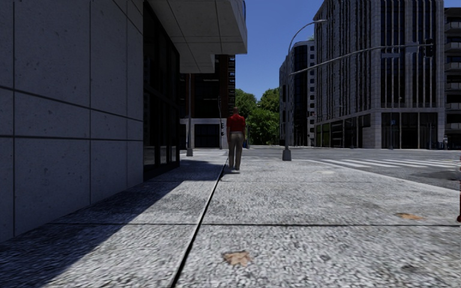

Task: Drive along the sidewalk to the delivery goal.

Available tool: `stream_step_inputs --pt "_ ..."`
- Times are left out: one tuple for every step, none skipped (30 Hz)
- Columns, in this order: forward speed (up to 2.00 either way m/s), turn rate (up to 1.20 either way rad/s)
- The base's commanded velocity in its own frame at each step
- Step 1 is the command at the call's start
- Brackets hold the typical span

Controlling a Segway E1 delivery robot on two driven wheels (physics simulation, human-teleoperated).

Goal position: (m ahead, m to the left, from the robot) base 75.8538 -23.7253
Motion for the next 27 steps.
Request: stream_step_inputs --pt "2.0 -0.03" --pt "2.0 -0.03" --pt "2.0 -0.03" --pt "2.0 -0.03" --pt "2.0 -0.03" --pt "2.0 -0.03" --pt "2.0 -0.03" --pt "2.0 -0.03" --pt "2.0 -0.03" --pt "2.0 -0.03" --pt "2.0 -0.03" --pt "2.0 -0.03" --pt "2.0 -0.03" --pt "2.0 -0.03" --pt "2.0 -0.03" --pt "2.0 -0.03" --pt "2.0 -0.03" --pt "2.0 -0.03" --pt "2.0 -0.03" --pt "2.0 -0.03" --pt "2.0 -0.03" --pt "2.0 -0.03" --pt "2.0 -0.03" --pt "2.0 -0.07" --pt "2.0 -0.14" --pt "2.0 -0.28" --pt "2.0 -0.37"
